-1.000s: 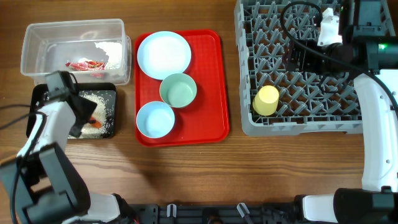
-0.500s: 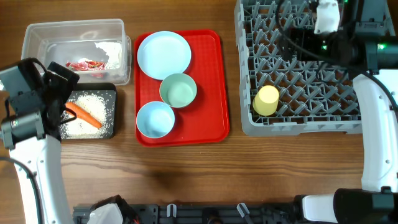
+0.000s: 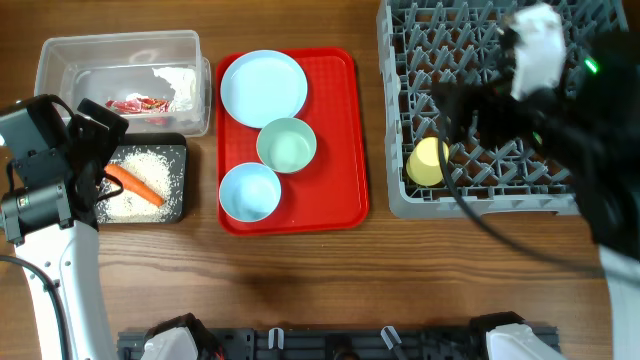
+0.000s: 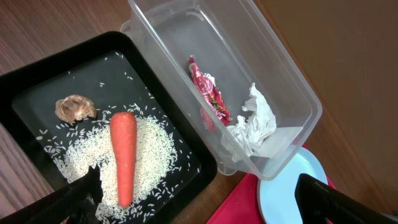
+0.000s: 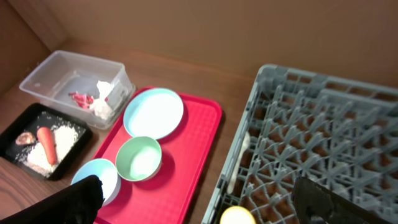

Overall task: Sort waste into correct bins and load items into the dishwasher rack
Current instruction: 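Reach the right gripper to the green bowl on the red tray and grasp it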

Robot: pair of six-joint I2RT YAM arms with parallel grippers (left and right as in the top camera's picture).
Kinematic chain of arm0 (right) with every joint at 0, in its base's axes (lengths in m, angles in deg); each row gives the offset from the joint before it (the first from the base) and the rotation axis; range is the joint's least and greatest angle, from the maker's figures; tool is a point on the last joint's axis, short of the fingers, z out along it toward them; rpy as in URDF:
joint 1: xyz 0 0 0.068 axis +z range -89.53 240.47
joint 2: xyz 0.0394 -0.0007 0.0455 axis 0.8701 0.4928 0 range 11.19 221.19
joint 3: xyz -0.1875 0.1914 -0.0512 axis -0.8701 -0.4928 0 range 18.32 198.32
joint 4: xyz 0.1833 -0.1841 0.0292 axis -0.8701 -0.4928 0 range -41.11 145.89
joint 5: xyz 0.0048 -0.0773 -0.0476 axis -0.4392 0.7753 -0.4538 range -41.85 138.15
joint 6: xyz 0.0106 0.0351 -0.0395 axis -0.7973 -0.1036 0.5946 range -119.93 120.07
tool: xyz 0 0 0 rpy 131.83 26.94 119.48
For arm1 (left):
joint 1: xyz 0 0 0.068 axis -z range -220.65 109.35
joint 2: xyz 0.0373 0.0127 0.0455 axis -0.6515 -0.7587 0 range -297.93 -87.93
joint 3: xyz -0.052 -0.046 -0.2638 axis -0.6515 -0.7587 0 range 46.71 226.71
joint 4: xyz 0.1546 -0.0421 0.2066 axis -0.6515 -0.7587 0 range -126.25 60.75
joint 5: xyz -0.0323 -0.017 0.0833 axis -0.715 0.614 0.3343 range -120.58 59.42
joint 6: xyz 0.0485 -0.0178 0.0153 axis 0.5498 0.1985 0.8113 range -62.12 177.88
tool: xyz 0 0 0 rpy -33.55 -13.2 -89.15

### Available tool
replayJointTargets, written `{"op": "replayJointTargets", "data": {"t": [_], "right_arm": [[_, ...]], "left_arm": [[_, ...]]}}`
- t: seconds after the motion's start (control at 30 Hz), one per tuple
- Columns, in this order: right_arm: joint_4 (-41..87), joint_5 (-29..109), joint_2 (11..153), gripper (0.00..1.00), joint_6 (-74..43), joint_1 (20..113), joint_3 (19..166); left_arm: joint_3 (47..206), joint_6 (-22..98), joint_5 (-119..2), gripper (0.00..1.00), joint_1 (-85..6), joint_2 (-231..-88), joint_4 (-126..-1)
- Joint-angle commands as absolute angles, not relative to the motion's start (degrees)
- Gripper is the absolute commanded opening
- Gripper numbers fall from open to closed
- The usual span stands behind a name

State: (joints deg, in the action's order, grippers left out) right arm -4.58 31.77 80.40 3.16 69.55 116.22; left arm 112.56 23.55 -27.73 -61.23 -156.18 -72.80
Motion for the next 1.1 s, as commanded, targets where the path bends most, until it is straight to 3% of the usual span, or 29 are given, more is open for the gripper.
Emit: {"op": "replayJointTargets", "data": {"t": [0.0,0.27,0.57,0.83,1.07], "right_arm": [[-5.52,34.13,80.64,1.00,2.90,69.62,116.05],[2.15,25.36,91.77,1.00,-3.00,73.55,114.45],[9.36,31.70,108.05,1.00,-13.87,88.07,114.45],[9.45,34.89,119.48,1.00,-19.81,91.67,114.45],[8.77,35.28,129.62,0.85,-21.87,92.20,114.45]], "left_arm": [[112.95,24.62,-28.43,1.00,-61.01,-155.88,-72.86],[112.95,24.62,-28.43,1.00,-61.01,-155.88,-72.86],[112.95,24.62,-28.43,1.00,-61.01,-155.92,-73.06],[112.93,24.62,-28.43,1.00,-61.01,-155.92,-73.06],[112.93,24.62,-28.43,1.00,-61.01,-155.92,-73.06]]}}
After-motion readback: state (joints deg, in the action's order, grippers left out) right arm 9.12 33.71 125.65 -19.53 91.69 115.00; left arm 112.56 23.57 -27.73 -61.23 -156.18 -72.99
